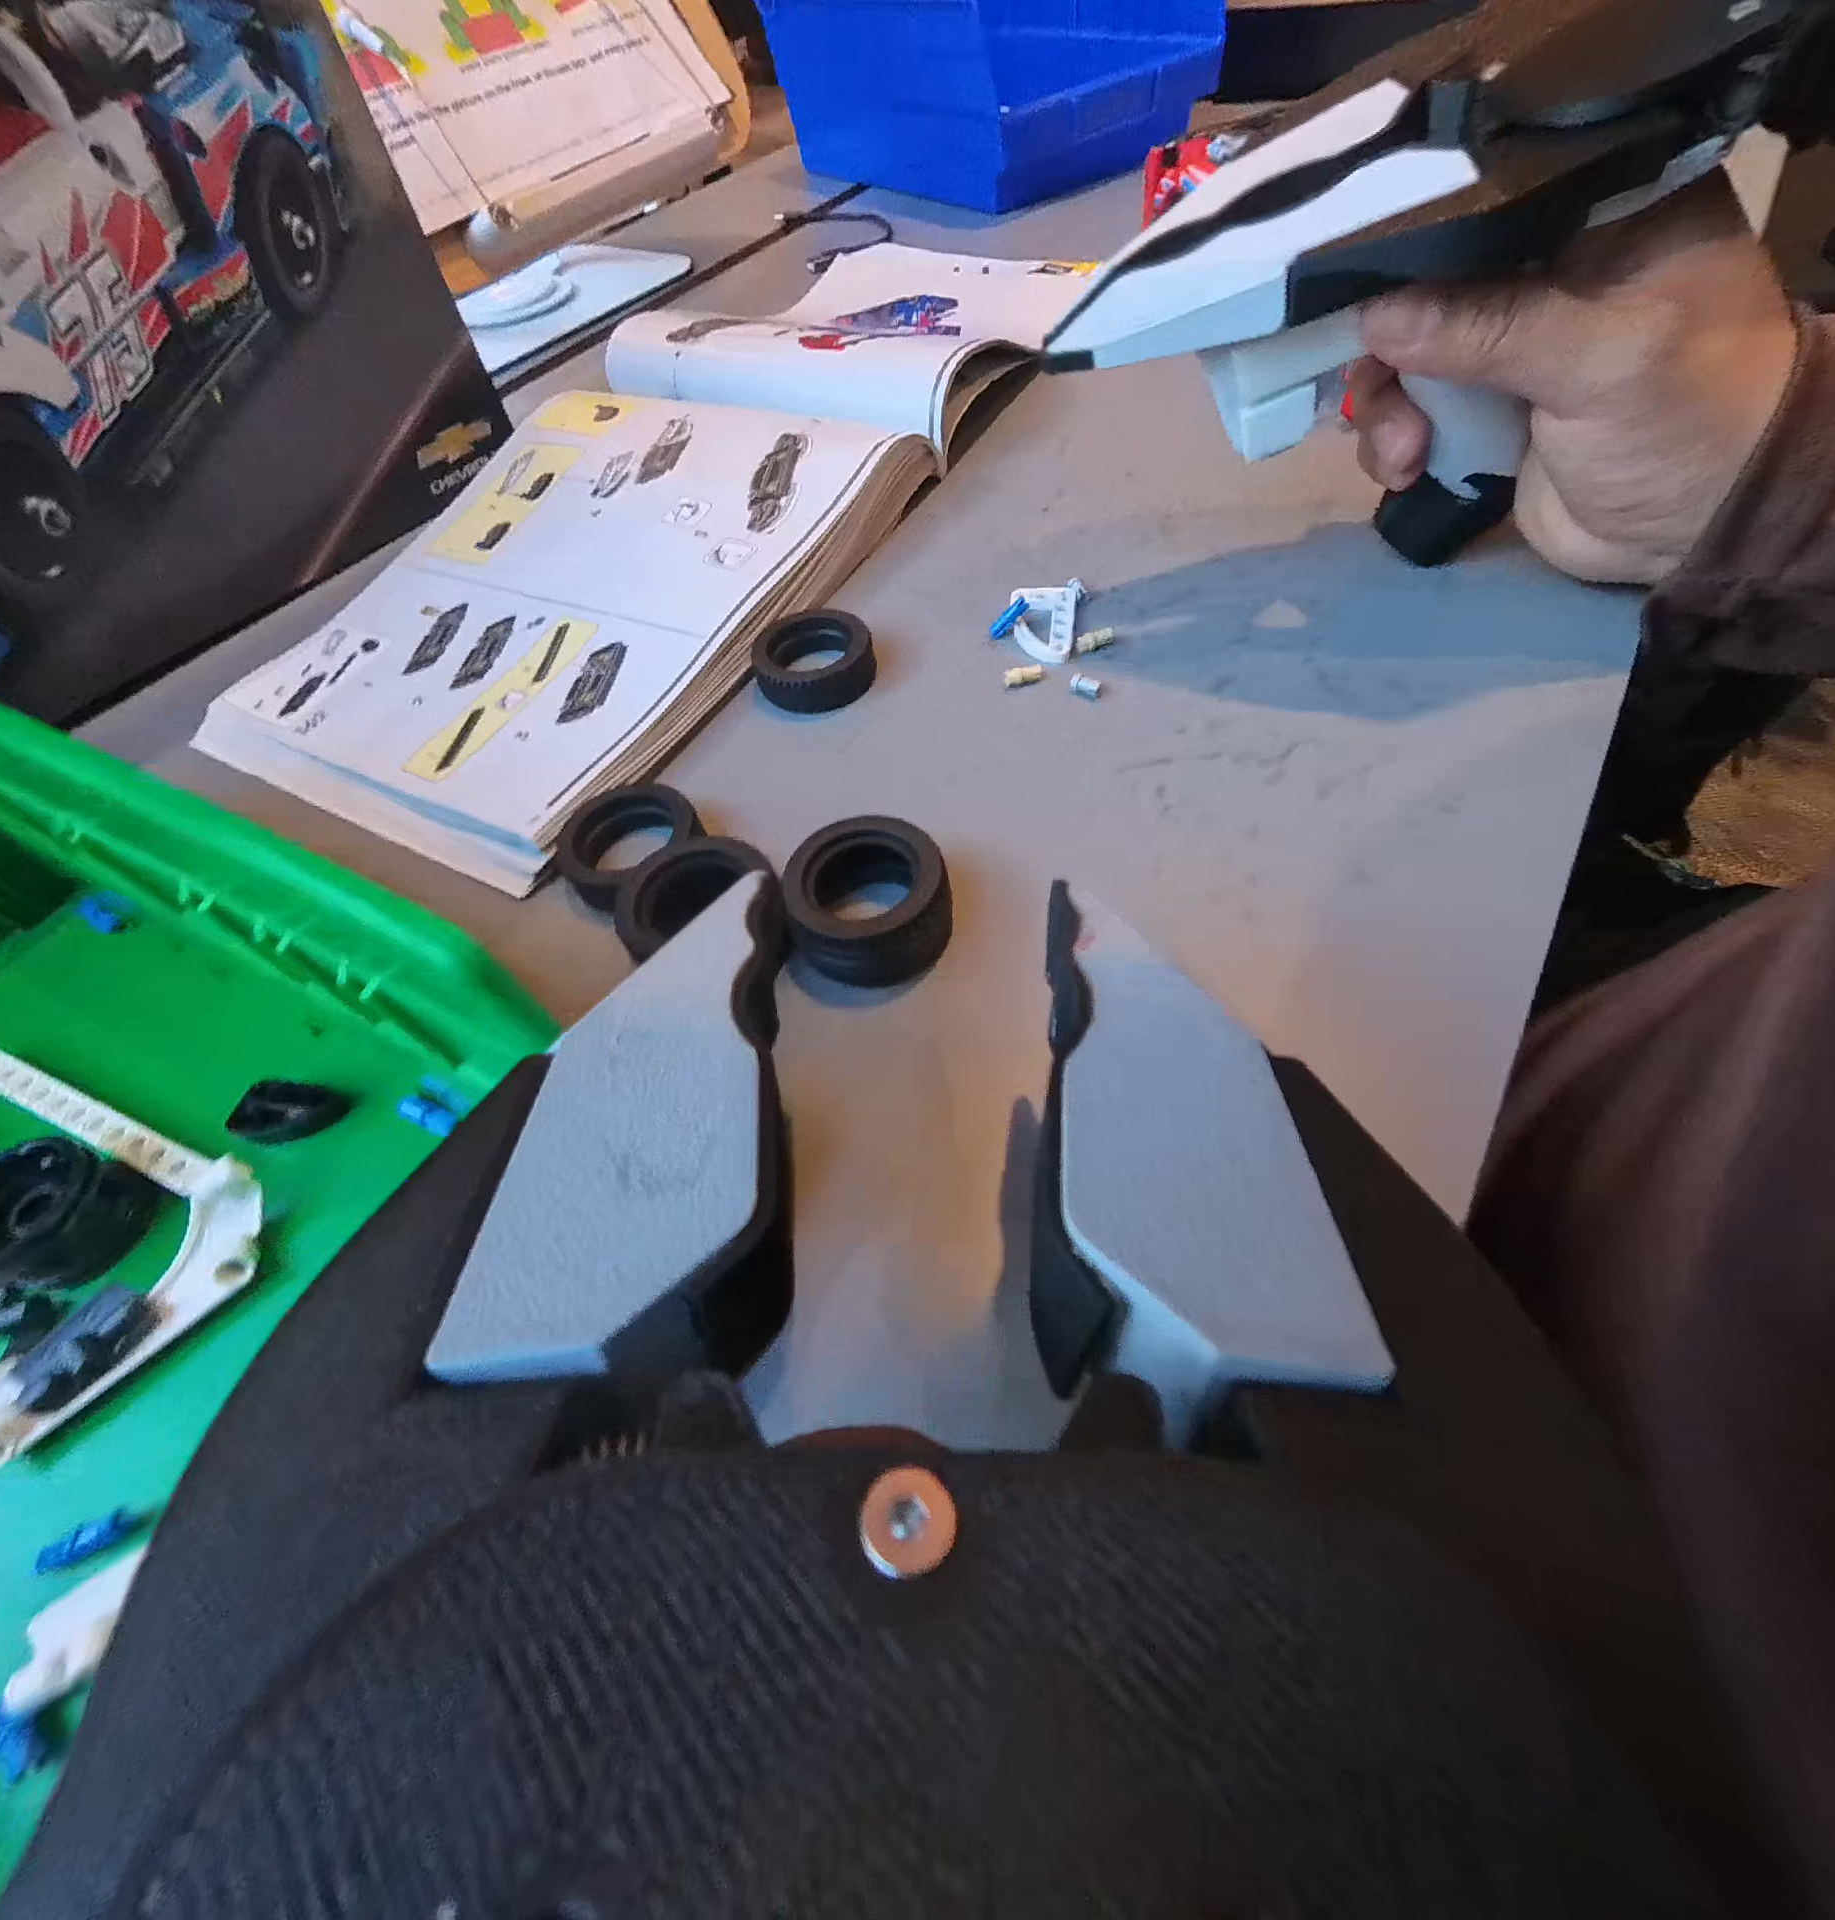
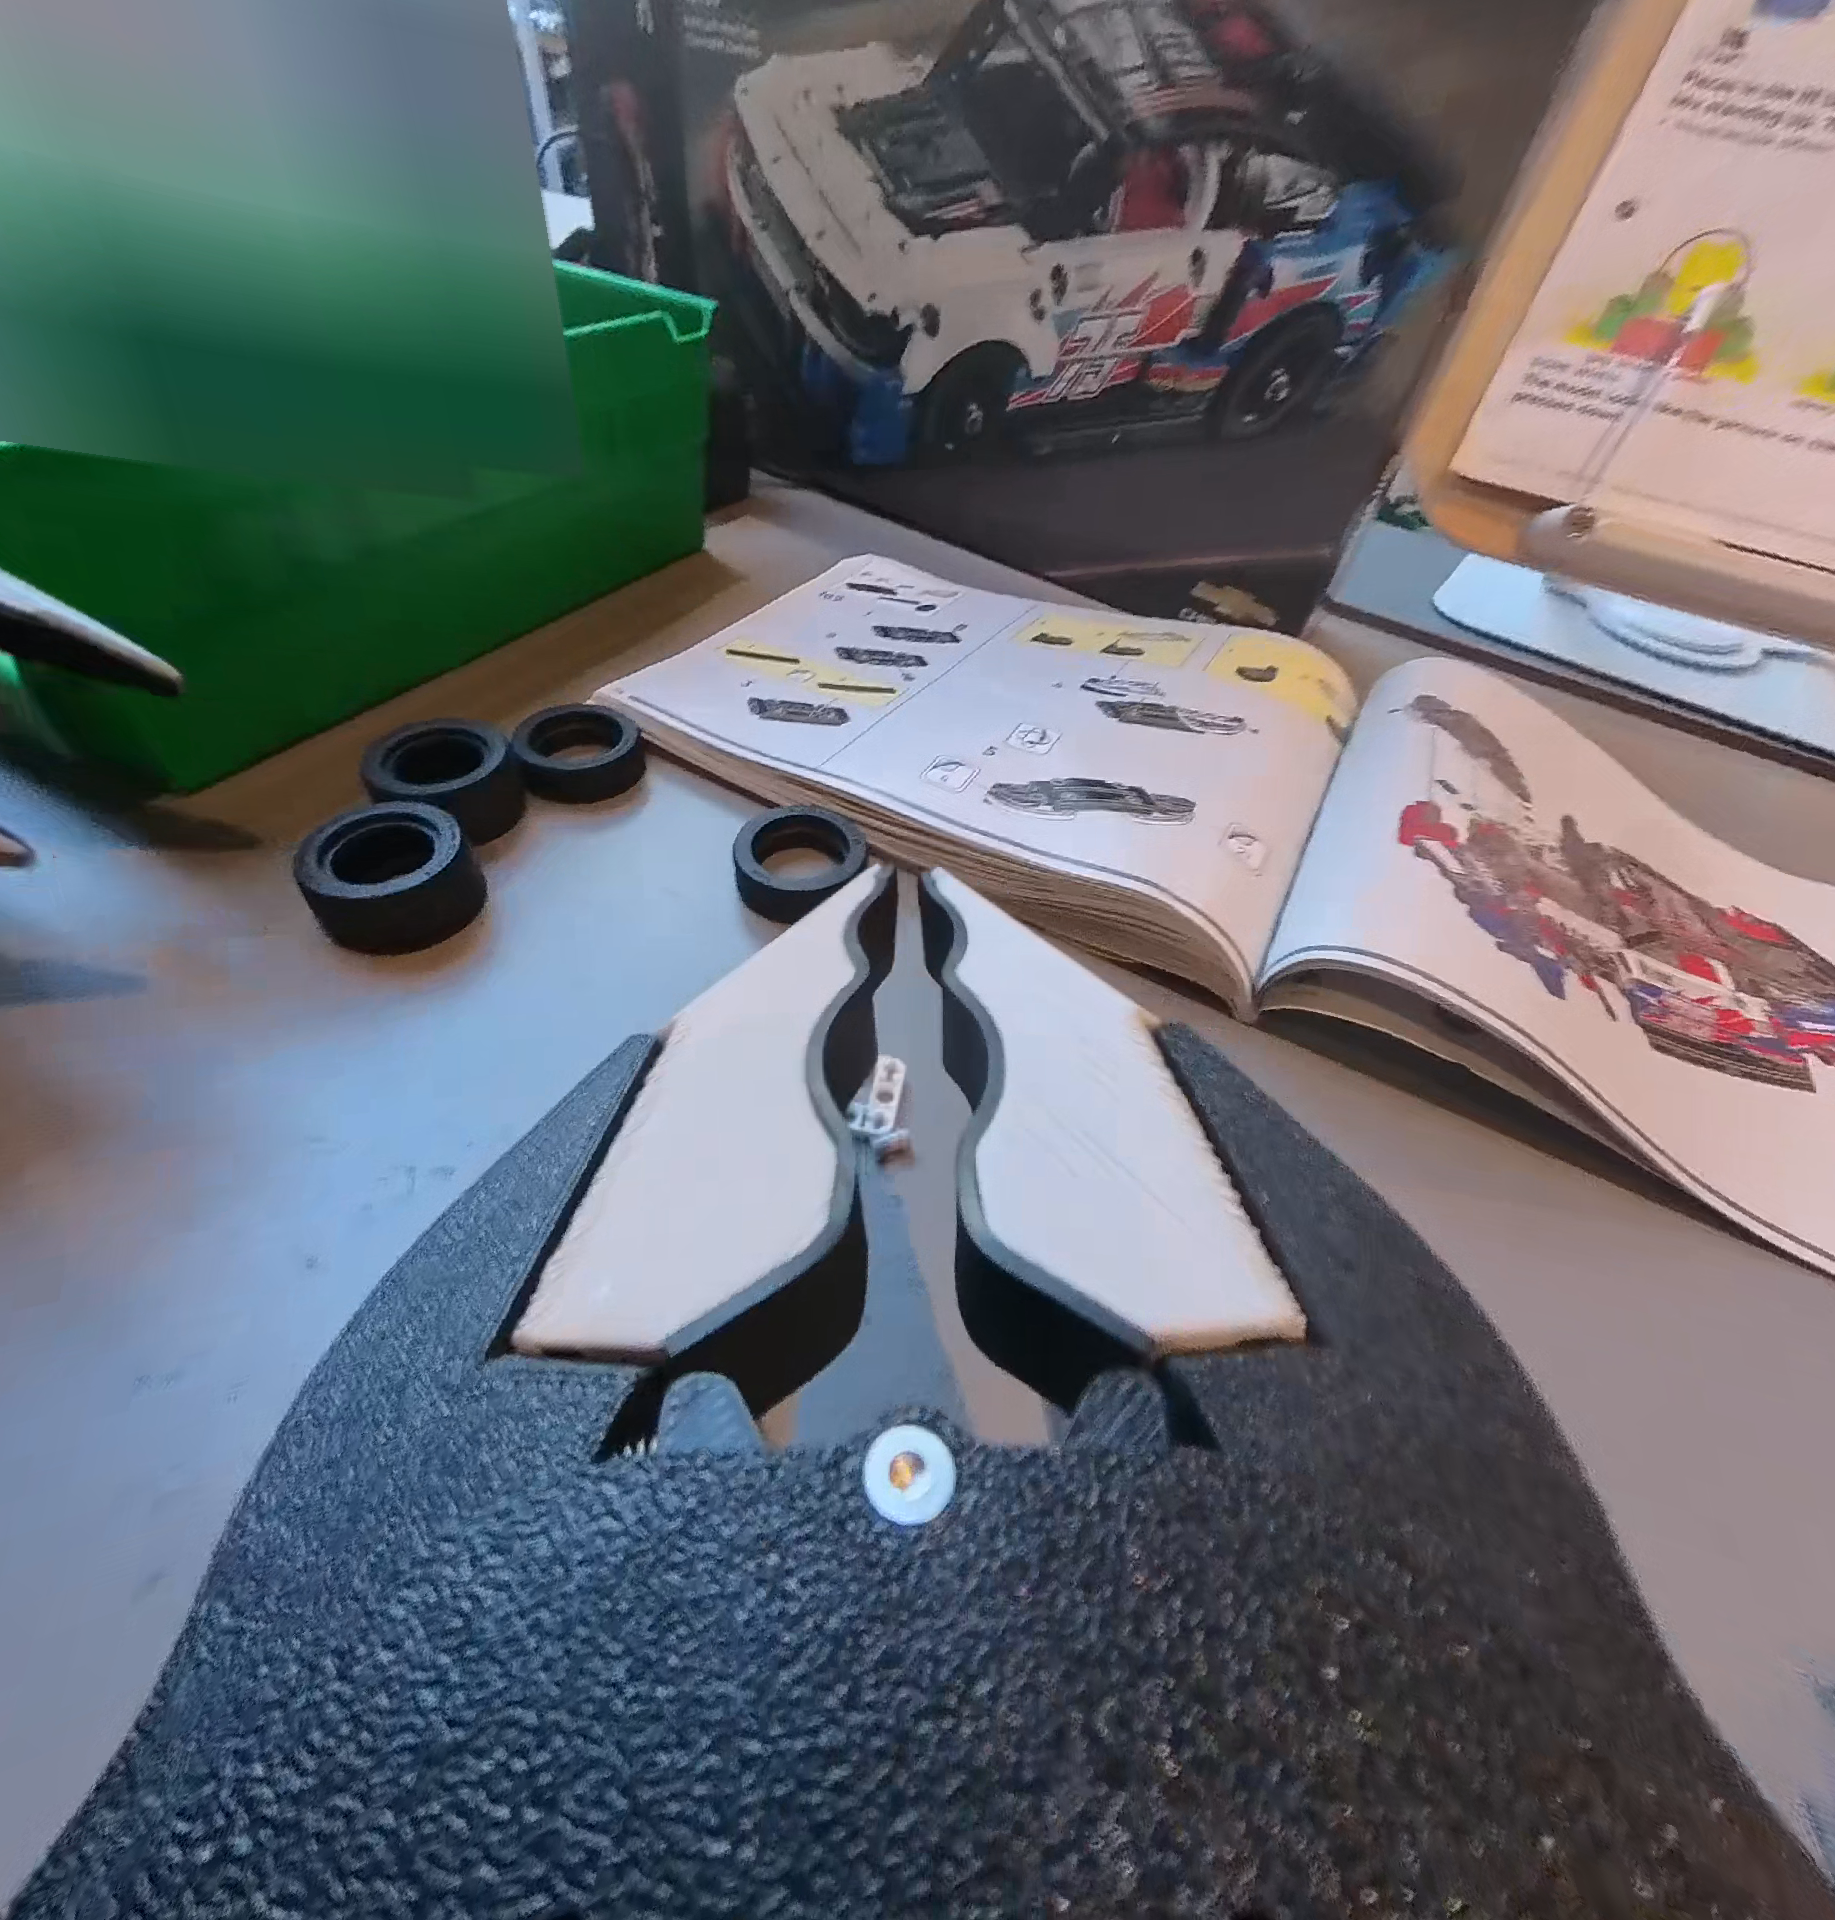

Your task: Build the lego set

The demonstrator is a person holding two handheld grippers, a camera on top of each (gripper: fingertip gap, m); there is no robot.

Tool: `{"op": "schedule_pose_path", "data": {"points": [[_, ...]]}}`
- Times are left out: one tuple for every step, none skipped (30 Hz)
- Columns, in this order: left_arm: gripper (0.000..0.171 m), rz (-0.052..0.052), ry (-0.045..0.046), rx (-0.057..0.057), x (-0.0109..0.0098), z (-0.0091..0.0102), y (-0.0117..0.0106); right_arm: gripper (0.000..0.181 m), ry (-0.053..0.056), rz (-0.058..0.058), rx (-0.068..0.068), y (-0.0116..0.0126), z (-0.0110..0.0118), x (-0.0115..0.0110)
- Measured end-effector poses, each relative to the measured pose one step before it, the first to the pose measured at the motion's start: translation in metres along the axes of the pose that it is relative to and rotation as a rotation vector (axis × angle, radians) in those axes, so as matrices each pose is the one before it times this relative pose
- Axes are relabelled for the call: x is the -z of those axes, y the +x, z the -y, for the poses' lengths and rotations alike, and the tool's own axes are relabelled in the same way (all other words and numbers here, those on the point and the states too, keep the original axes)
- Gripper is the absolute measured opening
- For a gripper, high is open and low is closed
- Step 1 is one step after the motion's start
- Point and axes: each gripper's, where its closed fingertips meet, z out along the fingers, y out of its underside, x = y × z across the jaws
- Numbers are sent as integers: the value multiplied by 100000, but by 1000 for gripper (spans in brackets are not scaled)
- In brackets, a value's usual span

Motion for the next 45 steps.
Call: {"op": "schedule_pose_path", "data": {"points": [[49, 1047, -628, 1522, 631, 34, -229, 4, -490, 1333, 1121, -333, -70, -89], [49, 1415, -152, 840, 788, 189, -369, 5, -753, 2059, 985, -427, -104, -115], [47, 2689, 84, -182, 929, 272, -674, 7, -1477, 2211, 629, -435, -193, -180], [40, 3324, 325, -1535, 1071, 349, -898, 11, -1652, 1418, 351, -298, -196, -201], [29, 3959, 1120, -2578, 1140, 477, -1156, 13, -1356, 976, 349, -231, -165, -176], [26, 5574, 586, -3143, 1157, 456, -1596, 15, -1220, 879, 257, -189, -152, -164], [29, 7531, -554, -2635, 1090, 392, -2102, 17, -1042, 540, -31, -107, -126, -126], [29, 6139, -1289, -1968, 947, 335, -2105, 18, -541, 333, -285, -54, -57, -74], [29, 3654, -1167, -600, 739, 360, -1856, 18, 40, 385, -475, -35, 16, -14], [29, 1605, -1751, 743, 480, 251, -1615, 18, 246, 310, -582, -15, 40, 10], [29, 1120, -3159, 1458, 218, 8, -1535, 18, 159, 174, -544, 6, 19, 13], [29, -61, -3993, 1477, -136, -244, -1323, 18, 54, -87, -405, 26, 13, 4], [28, -3291, -6700, 1478, -525, -758, -793, 18, -82, -123, -127, 17, -15, -17], [29, -5557, -10010, 1289, -770, -1268, -363, 18, -227, -240, 191, 2, -24, -26], [29, -7490, -10527, -330, -932, -1338, 94, 18, -403, -211, 405, -26, -44, -47], [29, -5897, -9773, -1171, -1062, -1191, 85, 18, -527, -3, 532, -81, -64, -52], [29, -2821, -8847, -2159, -1142, -947, -155, 18, -548, -5, 637, -91, -56, -72], [29, -1488, -7472, -3785, -1177, -714, -97, 18, -490, -114, 733, -87, -55, -51], [26, -1186, -6247, -4828, -1148, -587, 3, 18, -318, -140, 695, -89, -30, -33], [21, 229, -6234, -4501, -1000, -599, -179, 18, -117, -12, 502, -82, -7, -13], [18, -116, -6589, -4437, -751, -630, -100, 18, 80, 148, 203, -94, 13, 13], [18, -746, -5216, -4351, -499, -451, -13, 18, 250, 246, -97, -83, 36, 45], [18, -274, -3063, -3740, -349, -181, -141, 18, 301, 360, -258, -90, 38, 51], [18, -589, -1924, -1892, -292, 50, -186, 17, 210, 378, -319, -66, 31, 33], [18, -2623, -2053, 1910, -362, 100, 38, 17, 106, 284, -315, -57, 16, 17], [21, -6056, -4265, 5926, -447, -85, 532, 17, 0, 206, -288, -20, 6, 7], [26, -6981, -6085, 7060, -490, -298, 675, 17, -45, 335, -358, -42, -5, -7], [28, -3917, -5057, 7293, -462, -315, 235, 17, 34, 627, -596, -86, 18, 10], [30, -1160, -3156, 6503, -370, -266, -157, 17, 247, 835, -850, -118, 34, 31], [33, 1570, -1139, 5221, -182, -102, -518, 16, 482, 1027, -1008, -164, 67, 75], [34, 2687, 1407, 3957, 28, 137, -575, 16, 601, 1173, -1027, -197, 88, 90], [34, 324, 2862, 2579, 152, 262, -70, 15, 576, 1178, -920, -214, 66, 88], [34, -1813, 2577, 1942, 156, 230, 365, 13, 569, 1014, -654, -207, 80, 80], [34, -1404, 1864, 1804, 52, 194, 368, 13, 504, 932, -331, -214, 69, 60], [34, -14, 1151, 1425, -84, 111, 175, 12, 310, 1021, -107, -225, 46, 33], [34, 526, 243, 1069, -220, -34, 71, 12, 148, 1036, -46, -226, 21, 19], [34, 695, -599, 1332, -300, -172, -21, 12, 124, 948, -77, -208, 29, 18], [34, 877, -805, 1734, -306, -210, -124, 12, 251, 961, -201, -206, 25, 43], [30, 1554, 1242, 1347, -47, 80, -234, 12, 447, 992, -348, -203, 47, 77], [29, 812, 1419, 1030, 85, 75, -146, 12, 551, 866, -470, -171, 65, 92], [30, -249, -272, 1310, 25, -121, -10, 12, 472, 860, -586, -148, 48, 88], [31, -1036, 1, 846, -39, -92, 157, 12, 233, 913, -672, -146, 7, 68], [31, -340, 281, 284, -55, -62, 99, 12, 74, 811, -657, -128, -11, 66], [29, 1204, 821, -57, -3, 34, -125, 12, 193, 503, -558, -91, 0, 76], [27, 760, 257, 141, -13, 9, -85, 12, 273, 400, -469, -93, 19, 74]]}}
